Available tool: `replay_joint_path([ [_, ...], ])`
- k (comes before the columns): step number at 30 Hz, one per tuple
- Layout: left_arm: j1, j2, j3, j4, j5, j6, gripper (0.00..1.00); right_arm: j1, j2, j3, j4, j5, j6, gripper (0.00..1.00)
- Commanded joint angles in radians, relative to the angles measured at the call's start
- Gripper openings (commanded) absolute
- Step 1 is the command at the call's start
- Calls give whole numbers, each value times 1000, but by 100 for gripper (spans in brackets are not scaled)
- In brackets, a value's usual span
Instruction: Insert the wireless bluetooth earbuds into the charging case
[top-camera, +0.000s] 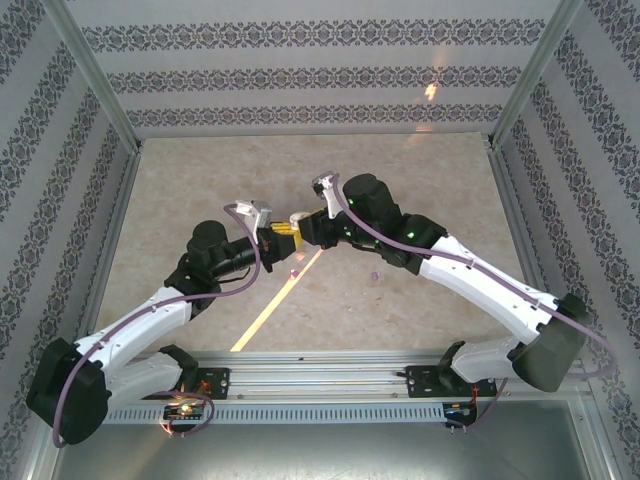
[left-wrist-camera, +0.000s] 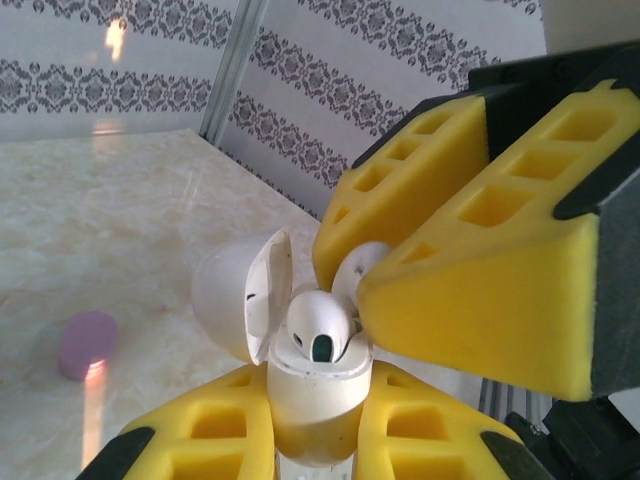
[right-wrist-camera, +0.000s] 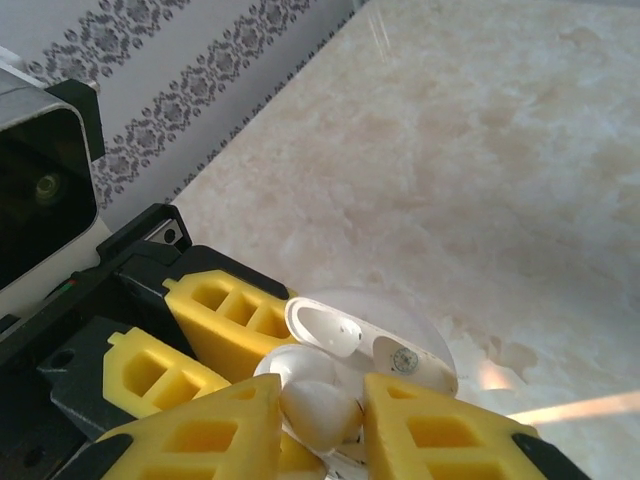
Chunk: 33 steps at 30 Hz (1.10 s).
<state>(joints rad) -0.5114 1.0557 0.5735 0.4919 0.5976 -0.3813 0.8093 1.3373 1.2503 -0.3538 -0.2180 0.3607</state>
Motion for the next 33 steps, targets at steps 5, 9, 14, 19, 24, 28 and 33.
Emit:
replay_joint_path([
  [5, -13, 2, -9, 186, 29, -54, 0, 15, 7, 14, -76, -1, 32, 32],
  [9, -13, -2, -13, 191, 29, -62, 0, 13, -1, 19, -80, 2, 43, 38],
  [14, -14, -10, -22, 191, 24, -64, 0, 10, -5, 38, -92, 4, 57, 44],
  [19, -13, -11, -25, 195, 25, -72, 0, 1, -6, 59, -108, 20, 81, 48],
  [24, -14, -14, -23, 187, 35, -71, 0, -7, -14, 67, -100, 15, 96, 52],
  [28, -13, -13, -18, 177, 56, -73, 0, -20, -32, 66, -93, -6, 118, 54],
  [33, -13, -10, -22, 175, 61, -71, 0, -31, -78, 37, -33, -69, 151, 56],
])
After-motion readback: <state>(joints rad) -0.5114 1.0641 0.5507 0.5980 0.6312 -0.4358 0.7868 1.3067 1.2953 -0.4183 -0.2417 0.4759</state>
